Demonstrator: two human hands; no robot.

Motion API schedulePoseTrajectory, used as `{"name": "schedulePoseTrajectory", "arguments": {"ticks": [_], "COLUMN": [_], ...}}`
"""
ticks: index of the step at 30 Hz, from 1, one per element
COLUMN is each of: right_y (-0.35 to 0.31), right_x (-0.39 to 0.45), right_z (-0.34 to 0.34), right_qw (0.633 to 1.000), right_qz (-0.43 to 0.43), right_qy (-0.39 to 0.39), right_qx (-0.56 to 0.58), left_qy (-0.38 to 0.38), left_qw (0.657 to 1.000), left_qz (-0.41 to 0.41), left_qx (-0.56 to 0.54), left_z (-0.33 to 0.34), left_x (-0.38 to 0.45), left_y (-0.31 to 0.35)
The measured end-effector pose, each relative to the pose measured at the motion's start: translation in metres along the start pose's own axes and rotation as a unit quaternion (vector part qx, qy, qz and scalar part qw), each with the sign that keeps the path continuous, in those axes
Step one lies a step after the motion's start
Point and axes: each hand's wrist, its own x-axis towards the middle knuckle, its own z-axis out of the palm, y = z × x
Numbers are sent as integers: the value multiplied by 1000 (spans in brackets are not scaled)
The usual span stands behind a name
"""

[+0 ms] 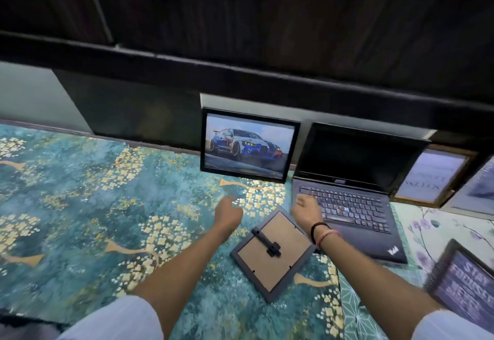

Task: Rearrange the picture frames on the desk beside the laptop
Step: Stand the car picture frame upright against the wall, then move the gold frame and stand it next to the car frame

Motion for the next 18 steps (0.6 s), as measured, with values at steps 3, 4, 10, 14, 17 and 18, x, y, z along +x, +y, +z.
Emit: {"name": "schedulePoseTrajectory", "arguments": {"ticks": [3,4,10,14,17,18], "right_y": [23,34,89,115,159,176], "right_x": [-40,-47,-53,-58,-41,-29], "right_z": [-34,-46,-130,-199,-253,-266], "right_qw": [999,999,997,995,992,991], "right_qz": [28,31,58,70,82,89], "right_qy": [-22,-31,44,73,95,100], "right_qx": [-9,-9,-24,25,28,30], "left_qy": [-40,-57,-113,-131,-137,-142], "left_qw": [999,998,988,978,971,968], "left_qz": [11,10,79,132,154,158], "left_qx": [33,36,68,93,122,132], "left_z": [22,30,97,170,230,246], "left_x": [-33,-44,-74,-87,-107,-113], "left_y": [6,13,66,92,120,130]}}
